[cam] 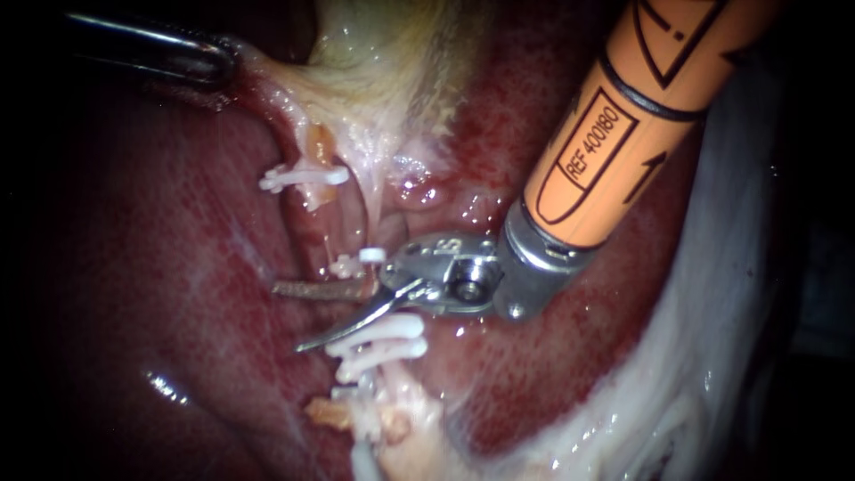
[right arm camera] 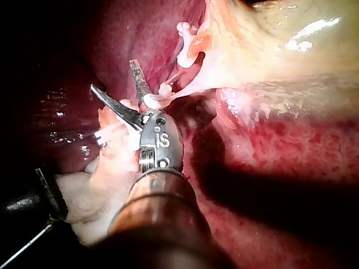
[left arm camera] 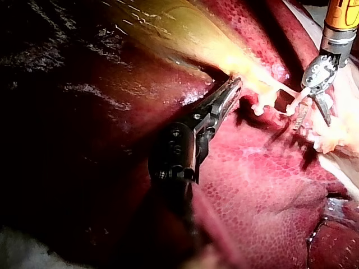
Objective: Go to the cutting position right tube
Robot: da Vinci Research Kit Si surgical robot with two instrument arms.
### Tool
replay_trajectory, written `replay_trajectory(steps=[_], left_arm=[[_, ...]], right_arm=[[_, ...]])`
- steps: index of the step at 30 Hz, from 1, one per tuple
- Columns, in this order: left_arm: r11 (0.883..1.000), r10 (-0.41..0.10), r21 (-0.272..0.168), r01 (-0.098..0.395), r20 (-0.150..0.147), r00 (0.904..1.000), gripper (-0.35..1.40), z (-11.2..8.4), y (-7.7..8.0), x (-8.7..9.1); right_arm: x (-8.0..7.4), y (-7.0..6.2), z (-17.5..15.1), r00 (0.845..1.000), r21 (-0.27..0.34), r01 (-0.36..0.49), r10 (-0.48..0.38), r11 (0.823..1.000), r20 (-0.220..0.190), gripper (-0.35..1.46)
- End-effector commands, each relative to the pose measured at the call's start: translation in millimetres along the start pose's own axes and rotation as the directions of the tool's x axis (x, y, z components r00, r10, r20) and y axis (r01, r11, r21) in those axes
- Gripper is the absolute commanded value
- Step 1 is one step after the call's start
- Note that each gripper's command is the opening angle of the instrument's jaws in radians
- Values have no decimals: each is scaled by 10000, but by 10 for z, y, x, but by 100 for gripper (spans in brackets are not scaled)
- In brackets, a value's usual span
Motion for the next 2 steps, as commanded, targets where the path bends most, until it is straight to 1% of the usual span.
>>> replay_trajectory(steps=[1,2], left_arm=[[10000,1,-4,-1,-1,10000,-35,0,0,0],[10000,1,-4,-1,-2,10000,-35,0,0,0]], right_arm=[[-1,0,0,10000,-9,-34,34,10000,5,124],[-2,1,0,10000,15,-92,92,10000,16,124]])
